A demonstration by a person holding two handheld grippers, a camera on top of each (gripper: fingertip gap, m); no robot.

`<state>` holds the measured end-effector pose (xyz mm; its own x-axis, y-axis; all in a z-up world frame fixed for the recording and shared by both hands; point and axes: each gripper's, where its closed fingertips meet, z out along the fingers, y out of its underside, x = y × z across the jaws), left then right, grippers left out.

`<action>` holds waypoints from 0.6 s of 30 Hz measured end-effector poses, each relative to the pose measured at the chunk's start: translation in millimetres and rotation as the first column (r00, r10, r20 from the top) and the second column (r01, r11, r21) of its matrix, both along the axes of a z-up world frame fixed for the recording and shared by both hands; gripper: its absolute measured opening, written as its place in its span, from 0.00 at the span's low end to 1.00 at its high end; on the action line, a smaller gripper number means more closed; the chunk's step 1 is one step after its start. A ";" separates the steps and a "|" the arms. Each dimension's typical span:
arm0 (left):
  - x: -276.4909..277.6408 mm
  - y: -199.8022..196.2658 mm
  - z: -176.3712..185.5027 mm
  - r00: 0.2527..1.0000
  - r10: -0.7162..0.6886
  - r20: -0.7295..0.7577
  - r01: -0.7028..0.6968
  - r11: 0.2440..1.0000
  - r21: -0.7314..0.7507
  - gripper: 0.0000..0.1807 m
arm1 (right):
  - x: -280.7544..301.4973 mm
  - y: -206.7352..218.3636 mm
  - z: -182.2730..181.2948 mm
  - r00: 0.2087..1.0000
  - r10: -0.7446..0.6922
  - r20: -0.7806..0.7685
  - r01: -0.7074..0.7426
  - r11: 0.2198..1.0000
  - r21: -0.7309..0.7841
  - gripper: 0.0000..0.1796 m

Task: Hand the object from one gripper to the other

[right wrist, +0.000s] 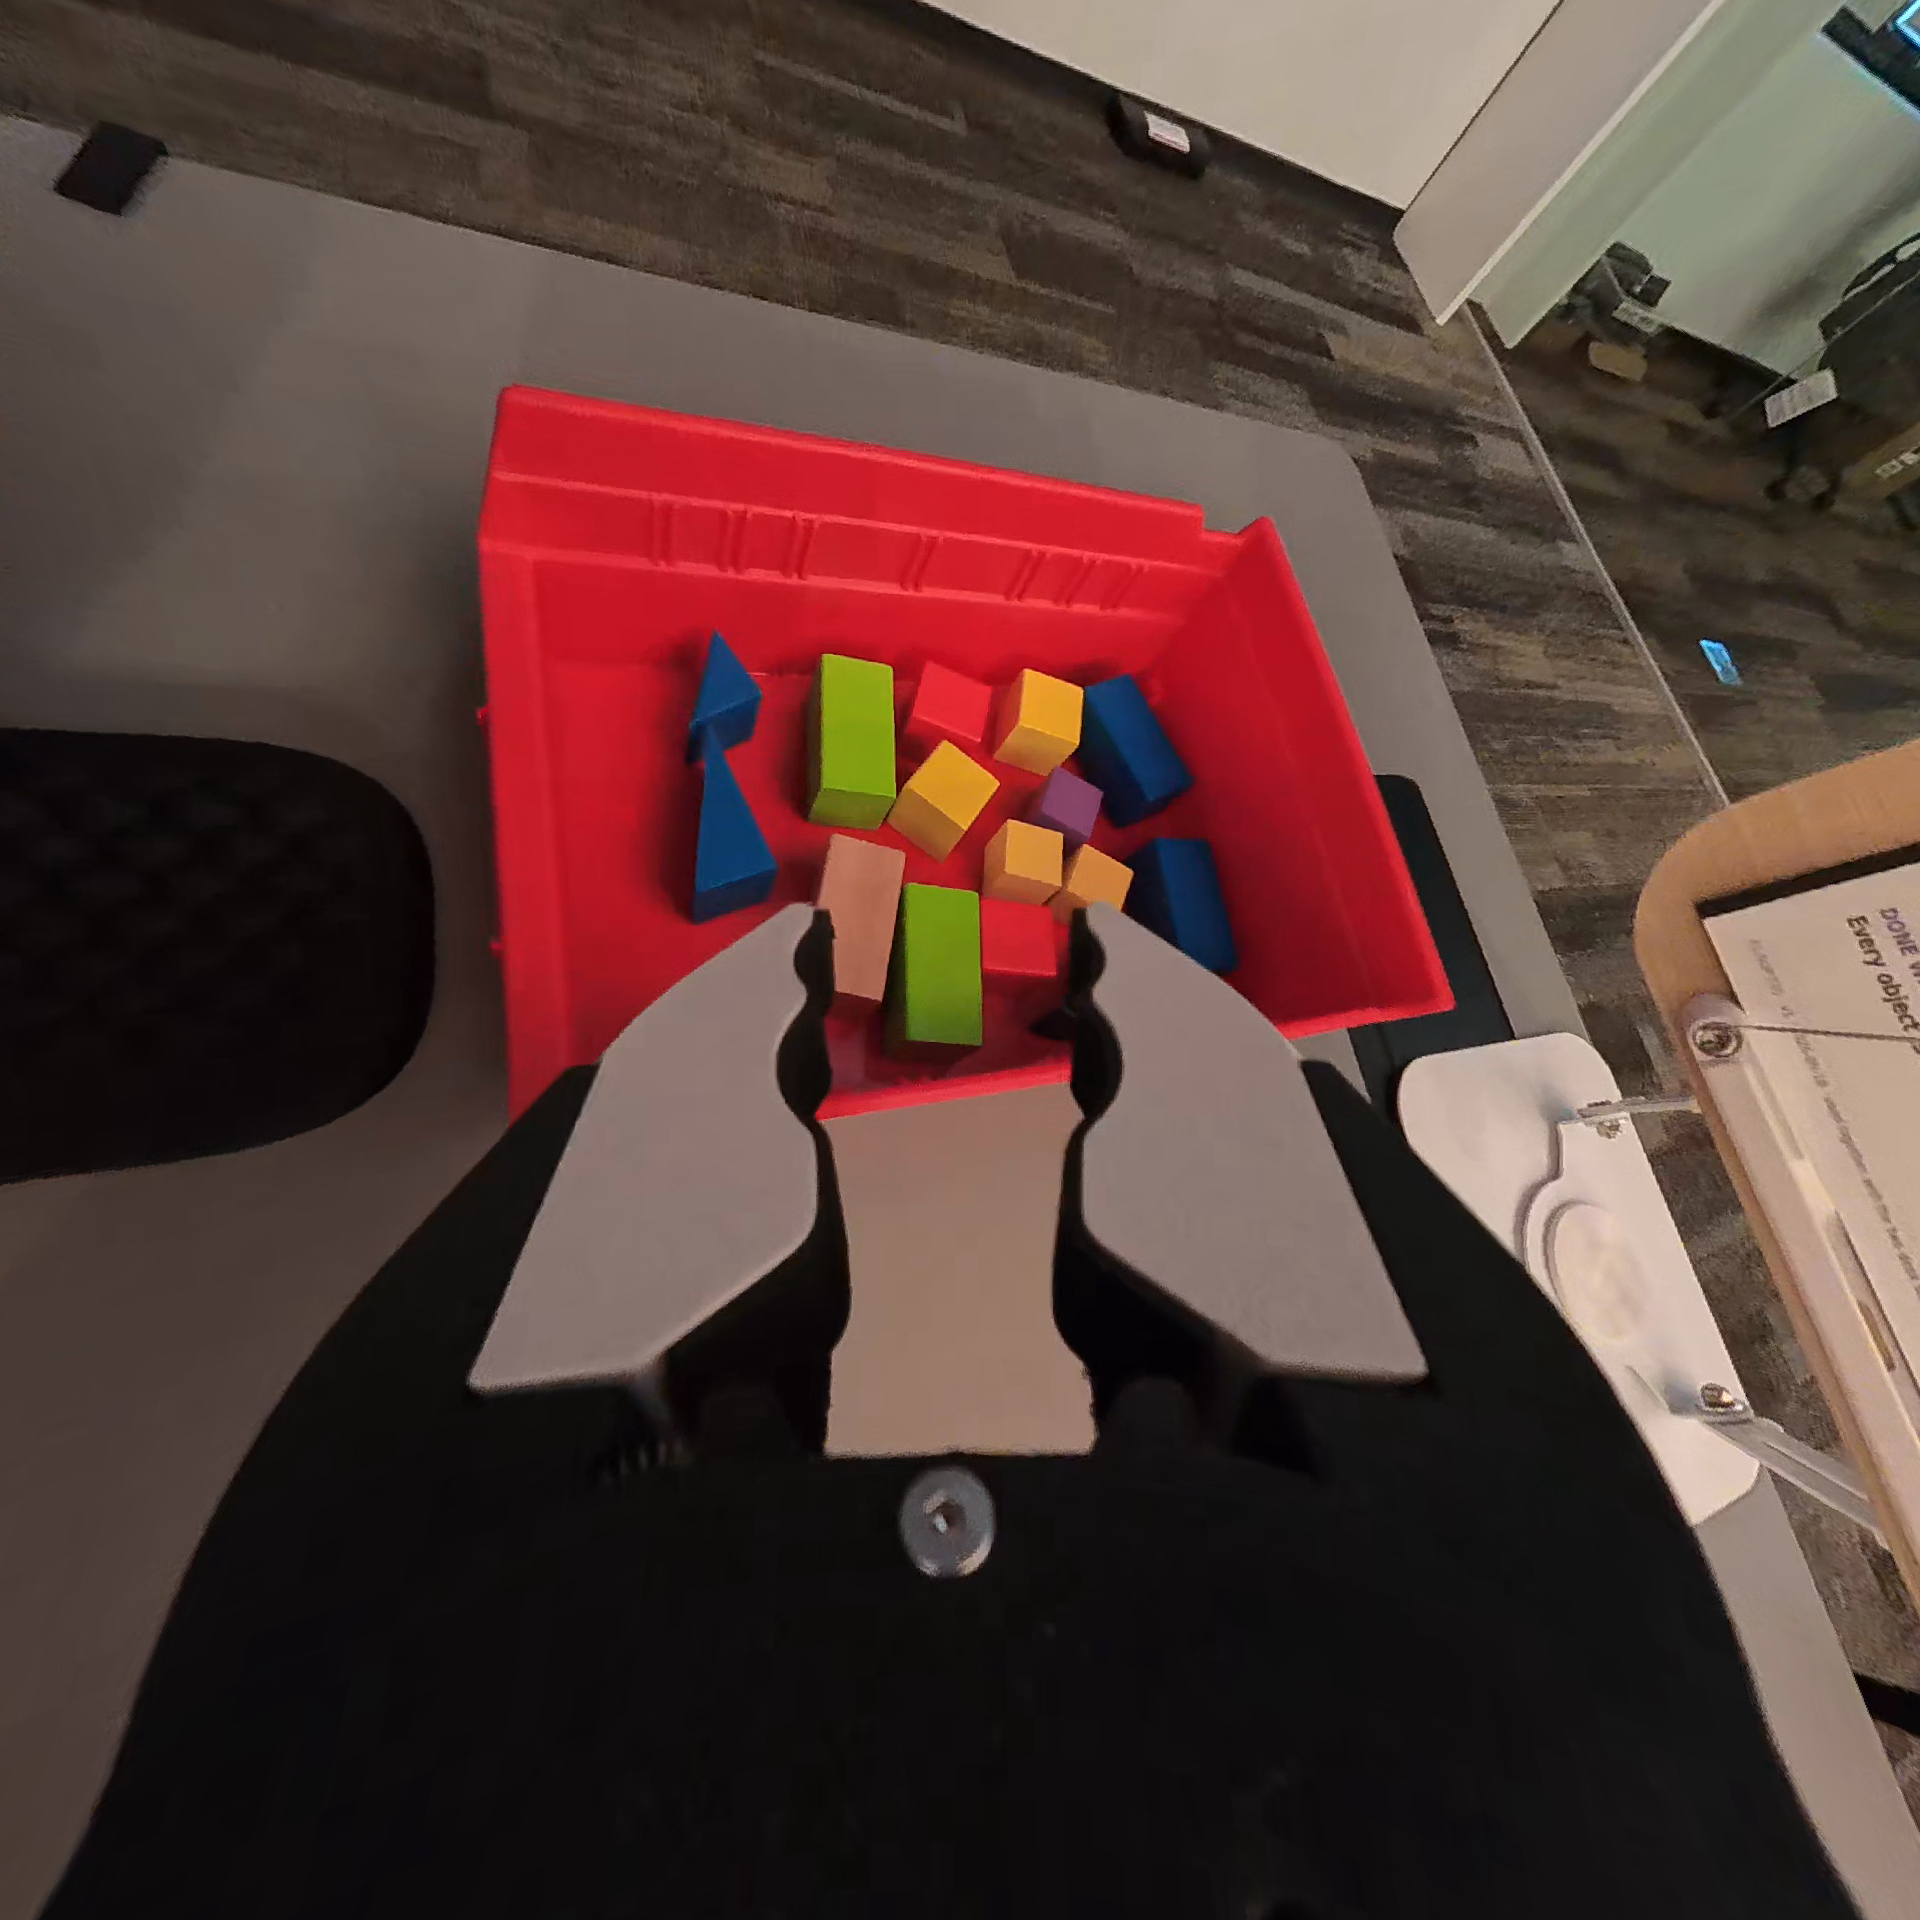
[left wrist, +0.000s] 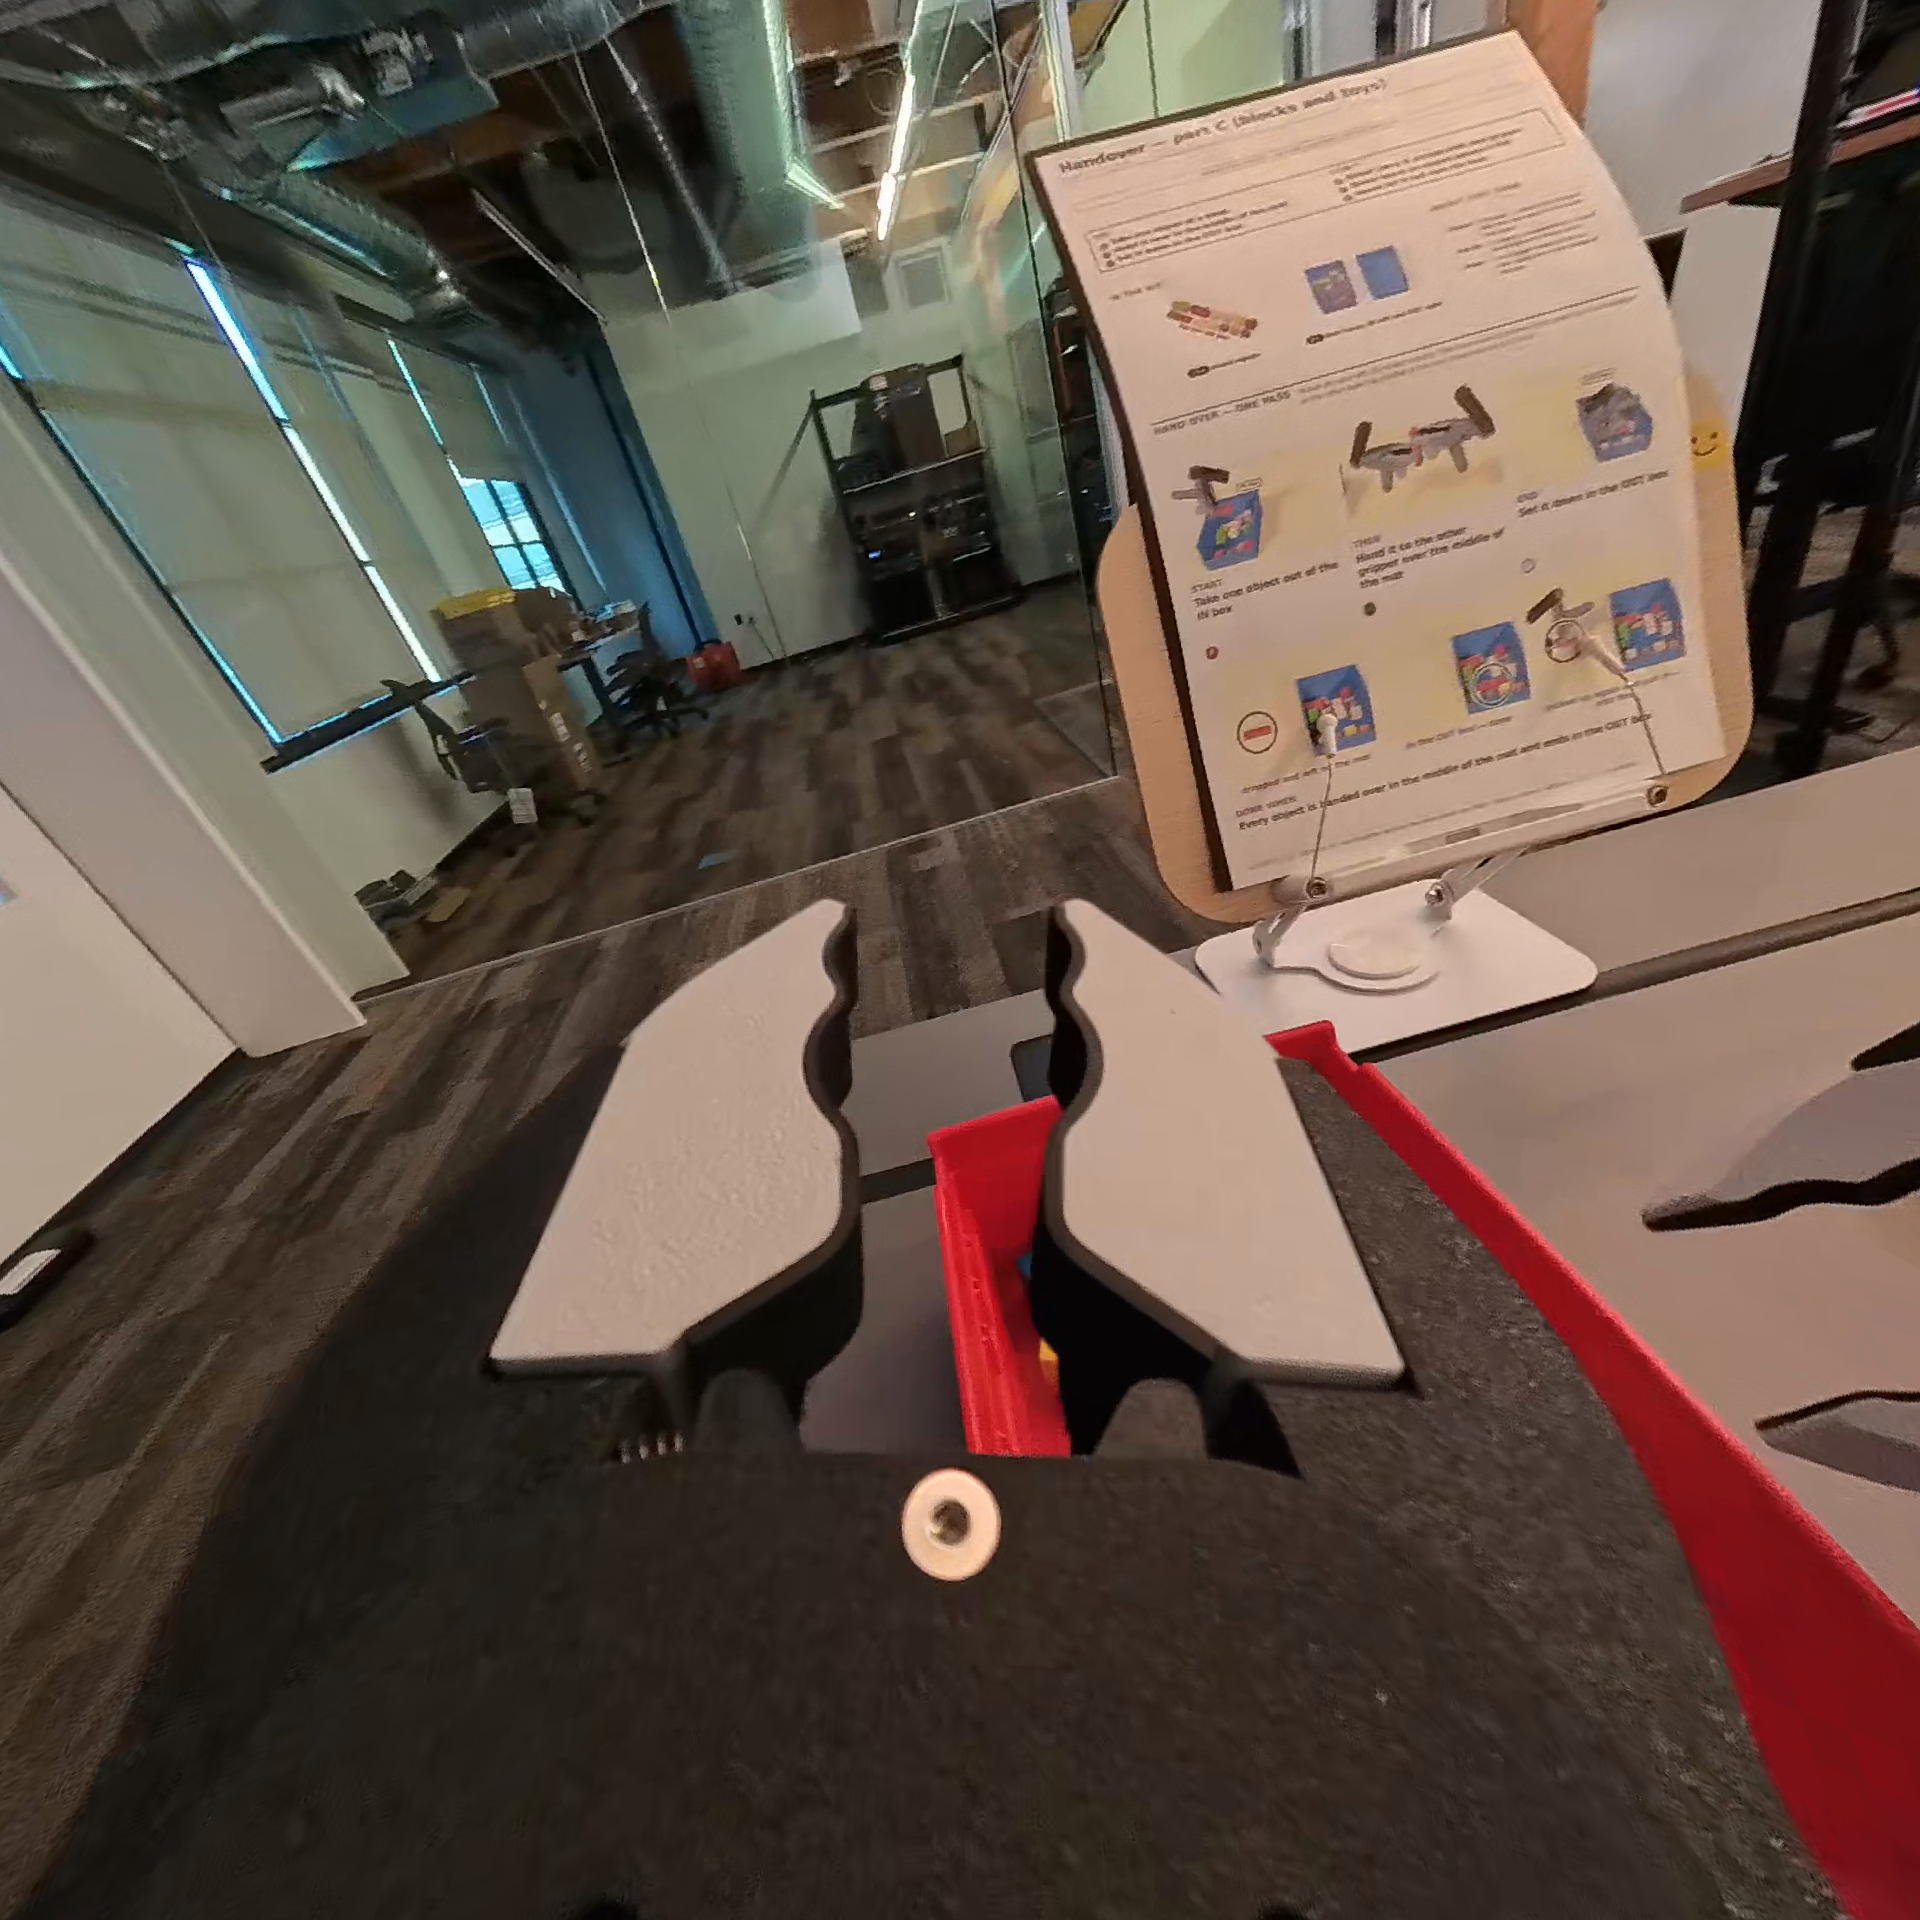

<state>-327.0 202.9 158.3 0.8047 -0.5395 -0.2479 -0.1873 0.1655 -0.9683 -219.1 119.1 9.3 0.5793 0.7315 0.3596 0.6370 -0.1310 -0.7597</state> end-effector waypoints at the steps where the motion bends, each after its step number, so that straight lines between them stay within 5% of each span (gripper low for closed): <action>1: -0.2 -0.3 -0.9 1.000 -0.011 0.009 0.011 1.000 -0.011 0.19 | 0.8 -0.6 1.4 1.000 -0.004 -0.005 0.004 1.000 0.003 0.25; 10: 22.1 -4.6 -32.2 0.990 -0.095 -0.104 0.075 0.981 -0.179 0.22 | 34.7 -24.0 37.8 0.998 -0.045 -0.033 0.048 0.994 0.096 0.25; 18: 63.0 -46.3 -63.4 0.928 -0.359 -0.102 0.293 0.870 -0.397 0.26 | 176.5 -77.6 103.8 0.944 -0.243 -0.222 0.287 0.938 0.194 0.26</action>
<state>-263.9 156.5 95.0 0.5312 -0.8420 -0.0941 -0.3492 -0.1164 -0.9298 -42.5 41.5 113.1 0.8149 0.4567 0.3568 0.4414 -0.0901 -0.8928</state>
